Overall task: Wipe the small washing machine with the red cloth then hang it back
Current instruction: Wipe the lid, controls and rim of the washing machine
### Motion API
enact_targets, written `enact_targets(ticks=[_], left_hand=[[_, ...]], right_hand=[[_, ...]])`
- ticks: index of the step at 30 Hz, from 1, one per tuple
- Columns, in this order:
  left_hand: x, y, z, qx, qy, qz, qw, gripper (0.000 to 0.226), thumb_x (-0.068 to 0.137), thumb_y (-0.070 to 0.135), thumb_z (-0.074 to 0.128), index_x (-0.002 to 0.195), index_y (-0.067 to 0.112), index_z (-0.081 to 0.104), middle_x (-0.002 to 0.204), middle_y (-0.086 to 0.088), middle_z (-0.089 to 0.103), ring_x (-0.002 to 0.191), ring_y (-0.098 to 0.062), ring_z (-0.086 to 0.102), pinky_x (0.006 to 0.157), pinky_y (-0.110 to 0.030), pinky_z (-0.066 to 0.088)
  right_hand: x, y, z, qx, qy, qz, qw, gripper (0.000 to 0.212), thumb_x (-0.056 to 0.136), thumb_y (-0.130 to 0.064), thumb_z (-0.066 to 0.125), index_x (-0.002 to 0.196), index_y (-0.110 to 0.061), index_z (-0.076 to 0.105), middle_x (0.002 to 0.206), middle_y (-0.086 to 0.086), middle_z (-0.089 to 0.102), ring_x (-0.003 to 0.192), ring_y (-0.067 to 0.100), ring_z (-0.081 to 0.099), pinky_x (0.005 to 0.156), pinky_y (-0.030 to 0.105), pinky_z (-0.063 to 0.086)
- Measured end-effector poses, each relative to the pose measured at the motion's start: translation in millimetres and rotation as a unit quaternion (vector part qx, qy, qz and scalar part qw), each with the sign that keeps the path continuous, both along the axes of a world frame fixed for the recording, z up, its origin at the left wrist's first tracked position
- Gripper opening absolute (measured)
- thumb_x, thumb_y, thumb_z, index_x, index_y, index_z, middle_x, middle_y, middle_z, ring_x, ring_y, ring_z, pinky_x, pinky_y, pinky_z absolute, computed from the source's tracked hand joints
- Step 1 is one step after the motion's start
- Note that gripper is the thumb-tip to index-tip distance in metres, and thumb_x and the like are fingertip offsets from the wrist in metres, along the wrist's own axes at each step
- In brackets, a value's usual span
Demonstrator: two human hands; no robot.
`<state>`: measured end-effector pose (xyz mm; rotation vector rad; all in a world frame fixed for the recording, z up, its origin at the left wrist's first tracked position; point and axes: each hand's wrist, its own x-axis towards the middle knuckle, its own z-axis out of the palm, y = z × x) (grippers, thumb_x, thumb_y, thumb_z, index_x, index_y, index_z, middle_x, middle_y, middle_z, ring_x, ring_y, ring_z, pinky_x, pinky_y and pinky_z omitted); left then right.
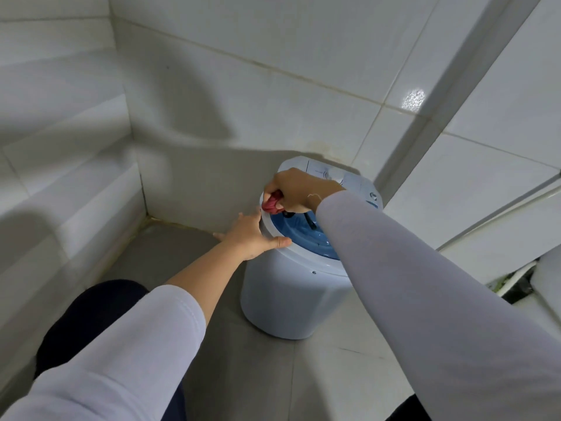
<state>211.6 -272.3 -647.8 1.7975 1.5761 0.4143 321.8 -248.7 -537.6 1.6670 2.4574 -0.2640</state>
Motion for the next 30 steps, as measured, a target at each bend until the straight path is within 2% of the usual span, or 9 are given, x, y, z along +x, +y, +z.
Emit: enact_targets(ticks=[3,8,12,15,19,21,24,27,30], left_hand=[[0,-1,1,0.000,-0.008,0.003,1.000,0.094,0.066,0.068,0.066,0.143,0.026,0.030,0.154,-0.001,0.031,0.147,-0.027,0.009,0.109,-0.070,0.010],[-1,2,-2,-0.008,0.008,-0.008,1.000,0.108,0.061,0.076,0.062,0.148,0.031,0.018,0.157,-0.002,0.025,0.147,-0.030,0.012,0.108,-0.071,0.013],[0,-3,5,-0.008,0.009,-0.007,1.000,0.108,0.067,0.070,0.064,0.150,0.025,0.013,0.159,-0.006,0.017,0.148,-0.029,0.004,0.109,-0.067,0.010],[0,-5,7,-0.007,-0.020,-0.003,1.000,0.101,0.068,0.066,0.067,0.148,0.026,0.020,0.158,-0.006,0.022,0.148,-0.029,0.005,0.110,-0.065,0.009],[-2,-2,4,-0.018,-0.023,-0.001,1.000,0.106,0.058,0.075,0.066,0.145,0.031,0.025,0.155,-0.001,0.029,0.148,-0.027,0.007,0.108,-0.072,0.005],[-3,-2,4,-0.027,-0.031,-0.007,0.999,0.115,0.043,0.087,0.061,0.140,0.032,0.032,0.150,0.001,0.038,0.146,-0.029,0.016,0.108,-0.071,0.011],[-3,6,-8,-0.022,-0.045,-0.004,0.999,0.130,0.020,0.099,0.048,0.133,0.035,0.038,0.141,0.003,0.049,0.138,-0.030,0.035,0.106,-0.065,0.029],[-3,9,-12,-0.023,-0.052,-0.010,0.998,0.127,0.020,0.097,0.051,0.131,0.038,0.038,0.139,0.005,0.050,0.135,-0.027,0.039,0.105,-0.063,0.033],[-3,8,-11,-0.025,-0.057,-0.006,0.998,0.127,0.022,0.095,0.054,0.134,0.038,0.036,0.141,0.005,0.050,0.135,-0.026,0.040,0.105,-0.062,0.034]], right_hand=[[-4,3,-15,-0.002,-0.030,0.014,0.999,0.030,0.085,-0.004,0.056,0.106,-0.020,0.070,0.108,0.000,0.069,0.104,0.019,0.060,0.089,0.027,0.048],[3,0,-18,0.000,-0.065,0.018,0.998,0.032,0.086,-0.007,0.053,0.109,-0.024,0.067,0.113,0.003,0.064,0.107,0.024,0.058,0.090,0.032,0.048],[14,-6,-17,0.001,-0.099,0.014,0.995,0.035,0.086,-0.003,0.054,0.110,-0.026,0.066,0.115,0.004,0.064,0.109,0.026,0.057,0.093,0.036,0.050],[29,-13,-14,-0.006,-0.088,-0.009,0.996,0.035,0.086,-0.003,0.055,0.108,-0.026,0.067,0.114,0.002,0.065,0.107,0.024,0.057,0.090,0.032,0.049],[54,-23,-12,-0.004,-0.087,-0.036,0.996,0.034,0.085,-0.003,0.054,0.107,-0.025,0.067,0.112,0.003,0.065,0.101,0.023,0.058,0.081,0.027,0.045],[68,-30,-11,-0.005,-0.081,-0.055,0.995,0.036,0.083,-0.001,0.054,0.105,-0.026,0.068,0.111,0.002,0.066,0.097,0.021,0.057,0.084,0.029,0.048],[92,-43,-9,-0.006,-0.079,-0.086,0.993,0.037,0.081,0.000,0.055,0.102,-0.027,0.069,0.107,0.001,0.067,0.099,0.024,0.058,0.084,0.030,0.048],[114,-57,-12,-0.007,-0.069,-0.107,0.992,0.036,0.081,-0.002,0.055,0.101,-0.027,0.069,0.108,0.000,0.068,0.101,0.023,0.059,0.088,0.029,0.048],[130,-71,-10,-0.014,-0.048,-0.139,0.989,0.032,0.083,-0.004,0.054,0.101,-0.024,0.070,0.108,-0.001,0.068,0.095,0.019,0.058,0.091,0.030,0.050]])
